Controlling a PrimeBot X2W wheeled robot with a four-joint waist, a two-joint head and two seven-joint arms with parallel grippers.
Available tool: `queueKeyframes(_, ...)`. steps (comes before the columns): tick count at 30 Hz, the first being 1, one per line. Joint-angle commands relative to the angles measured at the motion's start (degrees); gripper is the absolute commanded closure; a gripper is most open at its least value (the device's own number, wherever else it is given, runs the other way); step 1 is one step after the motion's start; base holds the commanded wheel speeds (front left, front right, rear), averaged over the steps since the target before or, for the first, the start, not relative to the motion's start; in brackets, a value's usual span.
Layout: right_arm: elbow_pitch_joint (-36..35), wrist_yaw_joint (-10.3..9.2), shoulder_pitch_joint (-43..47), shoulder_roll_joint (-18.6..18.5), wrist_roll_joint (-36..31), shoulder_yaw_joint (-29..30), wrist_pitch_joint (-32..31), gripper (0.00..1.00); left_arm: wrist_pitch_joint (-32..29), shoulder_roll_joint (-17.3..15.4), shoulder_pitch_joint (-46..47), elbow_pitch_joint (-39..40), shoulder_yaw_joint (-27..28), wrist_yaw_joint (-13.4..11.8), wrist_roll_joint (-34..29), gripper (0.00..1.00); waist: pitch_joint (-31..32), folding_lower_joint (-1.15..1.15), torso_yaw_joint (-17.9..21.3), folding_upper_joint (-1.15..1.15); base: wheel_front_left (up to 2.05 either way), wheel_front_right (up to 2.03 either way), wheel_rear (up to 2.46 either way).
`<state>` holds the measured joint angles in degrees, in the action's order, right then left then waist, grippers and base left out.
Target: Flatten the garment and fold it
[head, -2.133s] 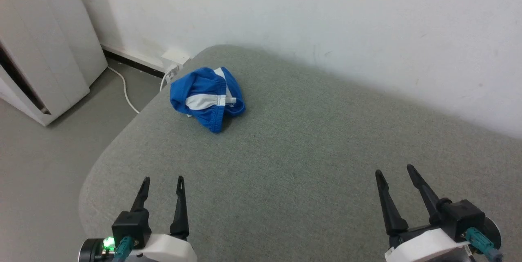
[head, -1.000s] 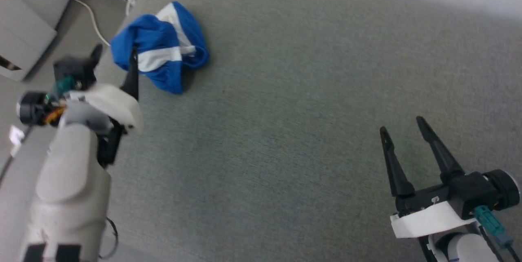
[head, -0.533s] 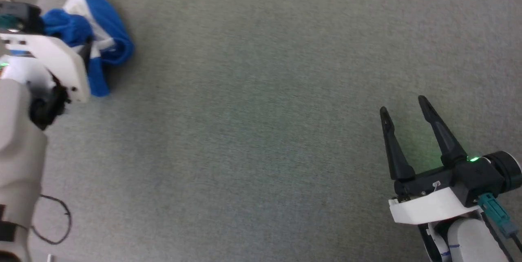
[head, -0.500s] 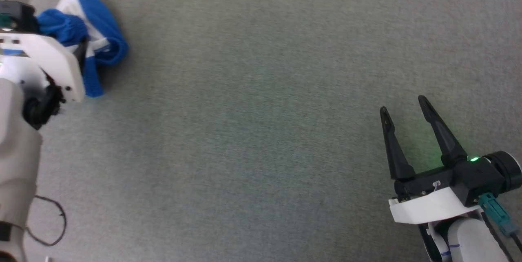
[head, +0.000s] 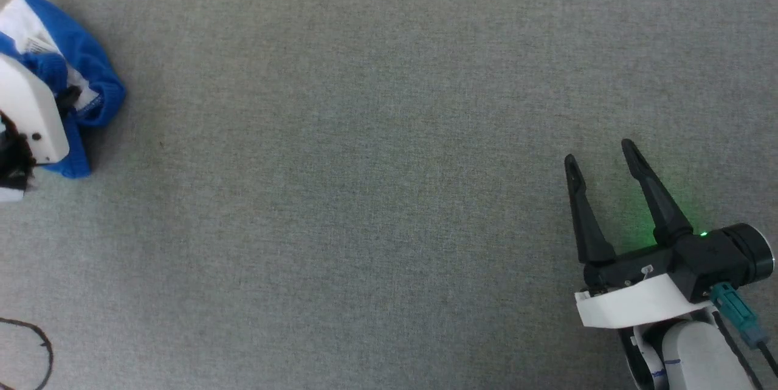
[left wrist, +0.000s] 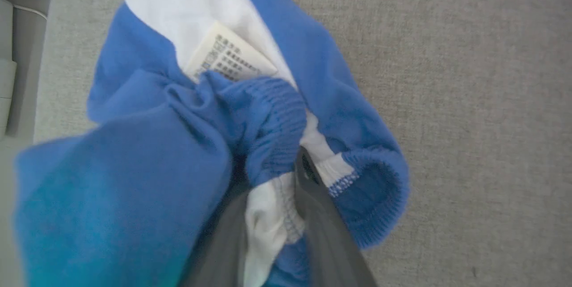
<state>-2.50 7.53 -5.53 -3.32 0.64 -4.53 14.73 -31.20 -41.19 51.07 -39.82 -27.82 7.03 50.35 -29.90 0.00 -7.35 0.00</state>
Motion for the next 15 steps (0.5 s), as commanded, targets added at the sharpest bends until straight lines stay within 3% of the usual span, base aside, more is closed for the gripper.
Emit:
queueKeyframes(1,0.3,-0.04,-0.6,0.2,0.5,-0.2,0.3,0.0,-0.3,1.7,-3.9,-0.3,-2.2,0.5,0.7,1.0,1.1,0.0,-0.4,0.0,0.0,0.0,0.0)
queueKeyframes(4,0.6,-0.04,-0.7,0.3,0.7,-0.3,0.3,0.0,5.3,0.3,-3.1,-0.3,-2.2,0.5,-0.1,1.0,2.9,0.0,-0.8,0.0,0.0,0.0,0.0)
queueKeyframes(8,1.4,-0.04,-0.4,0.4,1.4,-0.1,0.3,0.0,17.5,-0.3,-2.1,-0.7,-1.1,0.5,-1.9,1.0,6.9,0.0,-1.1,0.0,0.0,0.0,0.0)
queueKeyframes(15,2.6,-0.04,2.2,0.4,3.4,1.5,0.3,0.0,32.7,-2.8,-1.3,0.3,-3.5,0.5,-8.5,1.0,15.5,0.0,-1.7,0.0,0.0,0.0,0.0)
